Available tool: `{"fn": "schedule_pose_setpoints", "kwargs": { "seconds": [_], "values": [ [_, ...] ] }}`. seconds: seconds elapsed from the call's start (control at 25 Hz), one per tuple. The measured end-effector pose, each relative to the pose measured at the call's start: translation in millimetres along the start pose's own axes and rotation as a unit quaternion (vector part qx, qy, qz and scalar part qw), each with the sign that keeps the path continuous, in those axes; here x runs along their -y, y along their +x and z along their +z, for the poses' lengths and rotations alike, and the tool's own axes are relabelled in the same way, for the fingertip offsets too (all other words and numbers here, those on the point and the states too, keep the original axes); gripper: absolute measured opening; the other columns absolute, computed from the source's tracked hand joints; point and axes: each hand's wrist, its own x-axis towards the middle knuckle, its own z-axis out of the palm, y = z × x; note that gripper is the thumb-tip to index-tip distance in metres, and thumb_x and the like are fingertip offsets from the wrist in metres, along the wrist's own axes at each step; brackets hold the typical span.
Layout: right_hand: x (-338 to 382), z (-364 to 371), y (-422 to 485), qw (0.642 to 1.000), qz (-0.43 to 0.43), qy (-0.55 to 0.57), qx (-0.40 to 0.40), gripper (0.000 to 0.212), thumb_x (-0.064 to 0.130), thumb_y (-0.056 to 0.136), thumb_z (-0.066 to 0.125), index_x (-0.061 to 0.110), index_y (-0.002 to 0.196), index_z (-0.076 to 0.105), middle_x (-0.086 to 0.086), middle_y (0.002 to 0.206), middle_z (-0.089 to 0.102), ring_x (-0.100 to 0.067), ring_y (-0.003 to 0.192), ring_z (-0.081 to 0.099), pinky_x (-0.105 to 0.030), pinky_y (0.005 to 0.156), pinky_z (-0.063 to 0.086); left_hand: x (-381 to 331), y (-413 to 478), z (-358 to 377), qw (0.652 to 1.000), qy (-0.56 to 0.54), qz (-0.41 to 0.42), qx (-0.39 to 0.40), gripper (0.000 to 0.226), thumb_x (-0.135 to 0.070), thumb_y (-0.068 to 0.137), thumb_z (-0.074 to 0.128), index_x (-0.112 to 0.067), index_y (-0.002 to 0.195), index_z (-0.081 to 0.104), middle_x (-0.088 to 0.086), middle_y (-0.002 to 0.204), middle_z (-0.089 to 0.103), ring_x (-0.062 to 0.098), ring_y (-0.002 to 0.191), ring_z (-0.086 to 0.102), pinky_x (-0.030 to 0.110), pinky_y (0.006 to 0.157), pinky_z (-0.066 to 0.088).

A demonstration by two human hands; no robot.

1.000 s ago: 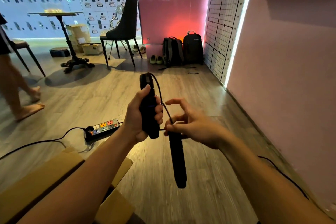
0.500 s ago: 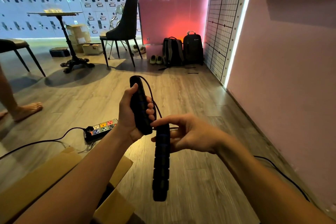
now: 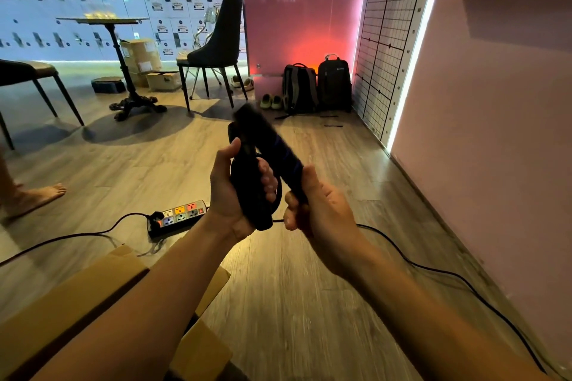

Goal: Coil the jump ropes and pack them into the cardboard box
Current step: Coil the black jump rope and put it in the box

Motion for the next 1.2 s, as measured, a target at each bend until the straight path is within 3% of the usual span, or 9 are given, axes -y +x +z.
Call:
{"fn": "schedule_pose_setpoints", "kwargs": {
  "seconds": [0.12, 0.24, 0.4, 0.6, 0.76, 0.88, 0.96, 1.08, 1.2],
  "values": [
    [-13.1, 25.0, -1.7, 0.991, 0.044, 0.034, -0.122, 0.048, 0.070, 0.081, 0.047, 0.036, 0.107, 0.069, 0.003, 0.088, 0.070, -0.012, 0.083, 0.065, -0.029, 0.080, 0.053, 9.1, -1.1, 5.9, 0.999, 0.008, 0.032, 0.003, 0.049, -0.059, 0.081, 0.050, -0.014, 0.063, 0.054, -0.002, 0.053, 0.047, 0.011, 0.045, 0.044, 0.021, 0.043, 0.039],
    [-19.3, 39.1, 3.4, 0.979, 0.061, 0.001, -0.192, 0.060, 0.077, 0.072, 0.052, 0.029, 0.104, 0.066, 0.002, 0.117, 0.068, -0.006, 0.103, 0.065, -0.028, 0.084, 0.053, 14.7, -2.2, 3.2, 0.999, -0.013, 0.051, 0.002, 0.048, -0.061, 0.083, 0.049, -0.016, 0.065, 0.051, -0.004, 0.051, 0.046, 0.009, 0.042, 0.043, 0.020, 0.043, 0.040],
    [-16.1, 51.3, 12.2, 0.978, 0.103, 0.094, -0.157, 0.066, 0.067, 0.077, 0.059, 0.013, 0.114, 0.057, -0.006, 0.110, 0.073, -0.017, 0.105, 0.070, -0.044, 0.099, 0.053, 4.6, -4.3, -6.5, 0.998, -0.005, 0.057, -0.007, 0.049, -0.061, 0.083, 0.046, -0.017, 0.062, 0.049, -0.005, 0.049, 0.043, 0.009, 0.041, 0.040, 0.020, 0.043, 0.039],
    [-9.3, 55.5, 25.6, 0.980, 0.132, 0.119, -0.089, 0.077, 0.062, 0.081, 0.064, 0.003, 0.131, 0.055, -0.007, 0.099, 0.068, -0.014, 0.092, 0.066, -0.029, 0.089, 0.056, -13.6, -8.2, -26.3, 0.996, 0.062, 0.071, -0.010, 0.046, -0.055, 0.083, 0.049, -0.015, 0.060, 0.054, -0.002, 0.051, 0.047, 0.012, 0.046, 0.045, 0.023, 0.049, 0.043],
    [-12.4, 68.0, 25.5, 0.983, 0.130, 0.092, -0.088, 0.049, 0.048, 0.087, 0.069, 0.006, 0.109, 0.056, -0.016, 0.108, 0.073, -0.028, 0.106, 0.070, -0.041, 0.095, 0.056, -30.8, -11.9, -46.0, 0.981, 0.163, 0.097, -0.035, 0.046, -0.053, 0.086, 0.049, -0.011, 0.073, 0.064, 0.003, 0.062, 0.060, 0.018, 0.058, 0.057, 0.030, 0.061, 0.050],
    [-16.5, 81.3, 23.2, 0.990, 0.109, 0.011, -0.086, 0.035, 0.039, 0.087, 0.072, 0.012, 0.094, 0.052, -0.011, 0.095, 0.075, -0.031, 0.104, 0.070, -0.049, 0.096, 0.054, -46.8, -20.4, -68.6, 0.956, 0.268, 0.105, -0.057, 0.051, -0.061, 0.078, 0.054, -0.017, 0.099, 0.071, 0.011, 0.095, 0.071, 0.035, 0.093, 0.067, 0.051, 0.087, 0.053],
    [-22.5, 91.1, 20.4, 0.991, 0.111, -0.008, -0.078, 0.033, 0.035, 0.087, 0.074, 0.011, 0.093, 0.052, -0.011, 0.096, 0.073, -0.031, 0.104, 0.069, -0.047, 0.094, 0.056, -55.8, -33.3, -82.4, 0.940, 0.323, 0.080, -0.076, 0.051, -0.066, 0.073, 0.055, -0.025, 0.098, 0.075, 0.015, 0.103, 0.072, 0.041, 0.102, 0.066, 0.056, 0.091, 0.051],
    [-35.0, 101.7, 21.5, 0.988, 0.137, -0.011, -0.063, 0.029, 0.029, 0.088, 0.074, 0.012, 0.092, 0.050, -0.019, 0.108, 0.071, -0.029, 0.104, 0.069, -0.038, 0.083, 0.061, -68.6, -51.9, -100.8, 0.899, 0.423, 0.038, -0.101, 0.065, -0.071, 0.081, 0.051, -0.012, 0.098, 0.071, 0.019, 0.084, 0.071, 0.037, 0.074, 0.066, 0.038, 0.068, 0.054],
    [-54.5, 110.4, 25.3, 0.985, 0.157, -0.034, -0.055, 0.030, 0.028, 0.087, 0.074, 0.010, 0.092, 0.050, -0.021, 0.110, 0.069, -0.030, 0.104, 0.069, -0.033, 0.074, 0.059, -82.6, -68.0, -118.4, 0.855, 0.511, -0.025, -0.080, 0.073, -0.071, 0.090, 0.039, -0.004, 0.100, 0.066, 0.007, 0.066, 0.064, 0.017, 0.051, 0.051, 0.024, 0.046, 0.040]
  ]
}}
